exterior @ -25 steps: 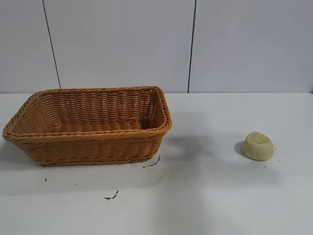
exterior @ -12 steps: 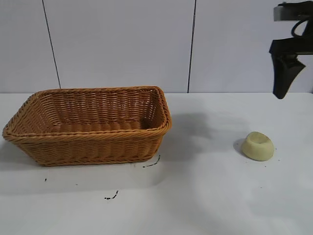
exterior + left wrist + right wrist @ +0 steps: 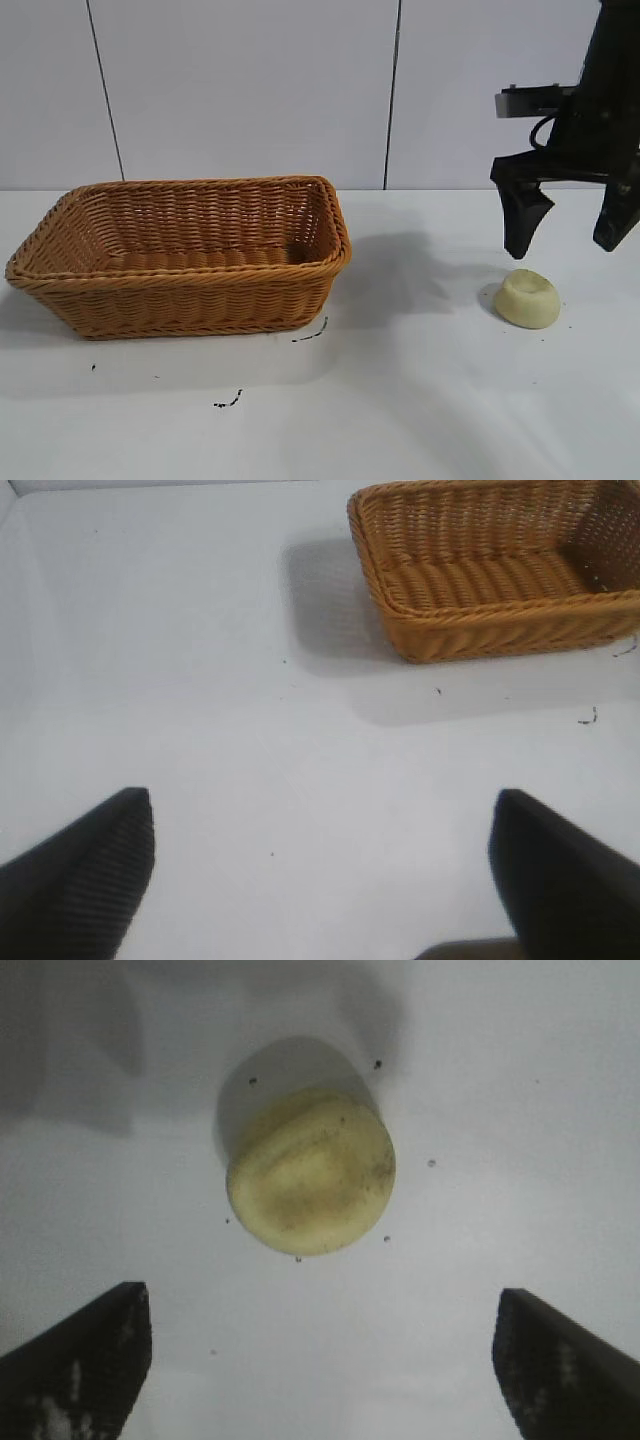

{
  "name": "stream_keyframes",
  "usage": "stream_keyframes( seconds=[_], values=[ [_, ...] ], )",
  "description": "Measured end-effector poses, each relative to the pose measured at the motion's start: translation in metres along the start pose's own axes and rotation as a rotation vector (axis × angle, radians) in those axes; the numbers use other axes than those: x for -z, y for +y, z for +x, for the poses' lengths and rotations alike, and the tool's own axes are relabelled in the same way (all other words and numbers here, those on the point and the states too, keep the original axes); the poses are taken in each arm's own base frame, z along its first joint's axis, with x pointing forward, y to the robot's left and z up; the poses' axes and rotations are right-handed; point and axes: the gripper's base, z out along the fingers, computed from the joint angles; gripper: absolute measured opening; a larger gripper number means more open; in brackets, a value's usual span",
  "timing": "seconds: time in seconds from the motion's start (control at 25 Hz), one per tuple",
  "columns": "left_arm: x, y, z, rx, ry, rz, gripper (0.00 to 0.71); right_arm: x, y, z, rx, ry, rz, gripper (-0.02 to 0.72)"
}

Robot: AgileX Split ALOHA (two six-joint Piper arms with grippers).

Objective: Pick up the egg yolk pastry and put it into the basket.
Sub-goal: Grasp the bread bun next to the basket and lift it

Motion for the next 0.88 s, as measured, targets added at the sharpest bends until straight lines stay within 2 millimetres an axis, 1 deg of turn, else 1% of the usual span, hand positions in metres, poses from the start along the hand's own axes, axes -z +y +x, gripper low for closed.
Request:
stream_keyframes(
  seconds=[0.16, 0.36, 0.48, 0.68, 0.72, 0.76, 0.8, 0.88],
  values=[
    [0.000, 0.000, 0.000, 0.000, 0.000, 0.000, 0.693, -0.026, 0.000, -0.001, -0.012, 0.026, -0.010, 0.665],
    [0.000, 0.000, 0.000, 0.000, 0.000, 0.000, 0.693, -0.048, 0.000, 0.000, -0.016, 0.069, -0.014, 0.665],
    [0.000, 0.000, 0.000, 0.000, 0.000, 0.000, 0.693, -0.058, 0.000, 0.000, -0.016, 0.071, -0.014, 0.665],
    [0.000, 0.000, 0.000, 0.000, 0.000, 0.000, 0.693, -0.064, 0.000, -0.001, -0.017, 0.069, -0.013, 0.657],
    [0.000, 0.000, 0.000, 0.000, 0.000, 0.000, 0.693, -0.065, 0.000, 0.000, -0.017, 0.072, -0.013, 0.640],
    [0.000, 0.000, 0.000, 0.000, 0.000, 0.000, 0.693, -0.065, 0.000, 0.000, -0.017, 0.072, -0.013, 0.603],
    [0.000, 0.000, 0.000, 0.000, 0.000, 0.000, 0.693, -0.065, 0.000, 0.000, -0.017, 0.072, -0.013, 0.550],
    [0.000, 0.000, 0.000, 0.000, 0.000, 0.000, 0.693, -0.065, 0.000, 0.000, -0.017, 0.071, -0.014, 0.417]
  ],
)
